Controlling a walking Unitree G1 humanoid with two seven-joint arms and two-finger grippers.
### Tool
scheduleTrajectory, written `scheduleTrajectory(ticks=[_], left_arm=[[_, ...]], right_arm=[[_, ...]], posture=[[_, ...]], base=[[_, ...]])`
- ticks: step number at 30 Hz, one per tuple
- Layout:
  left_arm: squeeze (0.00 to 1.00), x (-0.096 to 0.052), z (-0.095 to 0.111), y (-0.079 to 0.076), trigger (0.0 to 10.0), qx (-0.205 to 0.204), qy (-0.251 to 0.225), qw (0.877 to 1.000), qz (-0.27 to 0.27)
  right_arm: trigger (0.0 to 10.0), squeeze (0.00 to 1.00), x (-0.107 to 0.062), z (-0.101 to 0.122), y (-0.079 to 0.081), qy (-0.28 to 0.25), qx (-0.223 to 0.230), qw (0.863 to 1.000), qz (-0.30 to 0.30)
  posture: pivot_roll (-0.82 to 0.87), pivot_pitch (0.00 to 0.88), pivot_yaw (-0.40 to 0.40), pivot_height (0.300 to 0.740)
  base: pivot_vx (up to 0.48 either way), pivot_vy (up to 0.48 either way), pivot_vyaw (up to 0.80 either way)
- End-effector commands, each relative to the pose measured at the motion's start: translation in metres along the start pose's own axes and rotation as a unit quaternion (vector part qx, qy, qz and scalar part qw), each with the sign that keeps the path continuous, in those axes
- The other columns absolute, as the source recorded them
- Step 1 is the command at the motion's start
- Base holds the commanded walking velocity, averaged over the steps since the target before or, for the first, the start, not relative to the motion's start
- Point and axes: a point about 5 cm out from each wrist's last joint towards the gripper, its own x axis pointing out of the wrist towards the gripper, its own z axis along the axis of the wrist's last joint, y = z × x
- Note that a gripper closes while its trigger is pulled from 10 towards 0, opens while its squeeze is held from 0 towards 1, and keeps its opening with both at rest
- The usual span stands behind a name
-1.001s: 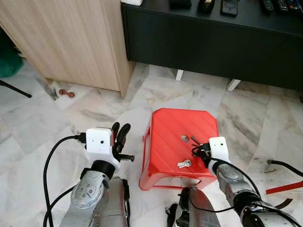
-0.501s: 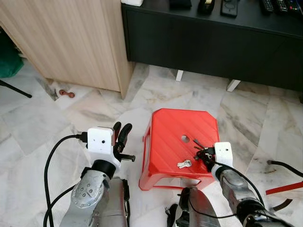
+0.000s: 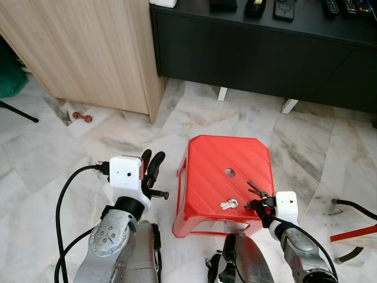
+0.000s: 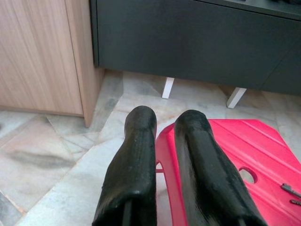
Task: Hang keys on a hook
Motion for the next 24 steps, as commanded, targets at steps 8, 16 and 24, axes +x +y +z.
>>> scheduleTrajectory(ticks=[8,16,24], left_arm=[[0.00,-0.001,-0.005,-0.001,10.0,0.000,0.009,1.000,-0.001],[0.00,0.000,-0.007,-0.001,10.0,0.001,0.010,1.000,-0.001],[0.00,0.000,-0.009,-0.002,10.0,0.000,0.012,1.000,-0.002]], right_arm=[[10.0,0.00,-0.001,0.019,0.002,-0.069,0.023,0.997,0.015],[10.0,0.00,-0.008,0.028,-0.003,-0.096,-0.065,0.993,0.028],[10.0,0.00,-0.020,0.007,-0.027,-0.030,0.125,0.988,-0.084]], posture=[[0.21,0.324,-0.080,0.635],[0.21,0.324,-0.086,0.635],[0.19,0.316,-0.091,0.635]], base=[[0.000,0.000,0.00],[0.000,0.000,0.00],[0.000,0.000,0.00]])
